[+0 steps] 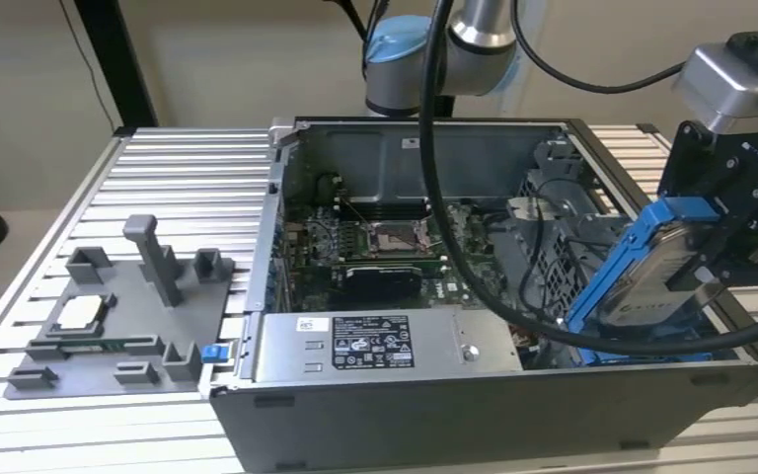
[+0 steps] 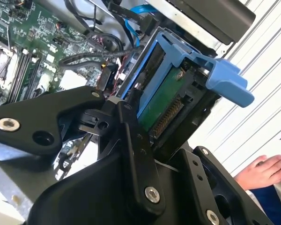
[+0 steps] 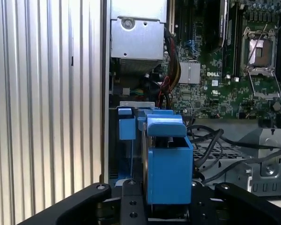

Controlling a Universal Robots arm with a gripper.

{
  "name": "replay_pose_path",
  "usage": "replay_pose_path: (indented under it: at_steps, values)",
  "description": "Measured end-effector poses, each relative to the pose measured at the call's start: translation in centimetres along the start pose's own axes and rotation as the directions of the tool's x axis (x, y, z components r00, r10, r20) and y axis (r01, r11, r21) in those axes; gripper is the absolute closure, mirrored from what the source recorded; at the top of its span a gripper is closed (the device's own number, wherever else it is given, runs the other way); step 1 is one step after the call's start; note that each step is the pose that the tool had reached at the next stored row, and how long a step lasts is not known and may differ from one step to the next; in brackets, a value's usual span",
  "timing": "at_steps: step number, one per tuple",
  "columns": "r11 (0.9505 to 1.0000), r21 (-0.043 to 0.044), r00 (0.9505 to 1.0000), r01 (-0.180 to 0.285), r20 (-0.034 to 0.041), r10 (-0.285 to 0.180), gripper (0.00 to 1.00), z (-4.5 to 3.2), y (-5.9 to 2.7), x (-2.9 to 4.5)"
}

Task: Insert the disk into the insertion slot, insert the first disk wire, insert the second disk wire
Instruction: 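Insert the disk into the insertion slot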

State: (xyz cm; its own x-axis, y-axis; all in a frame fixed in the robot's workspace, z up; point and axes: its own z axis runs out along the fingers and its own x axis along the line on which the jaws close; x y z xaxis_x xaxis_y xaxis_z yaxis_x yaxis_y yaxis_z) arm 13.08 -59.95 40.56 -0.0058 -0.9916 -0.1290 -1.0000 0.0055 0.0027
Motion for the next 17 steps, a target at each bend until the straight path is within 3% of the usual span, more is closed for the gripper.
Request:
replay_pose_path:
  at_steps: [10,17]
  values:
    - [1.0,-0.0001,1.0,0.0,0.0073,0.0,1.0,1.49,0.0,0.19]
    - [1.0,-0.0001,1.0,0.0,0.0078,0.0,1.0,2.75,-0.01,0.36]
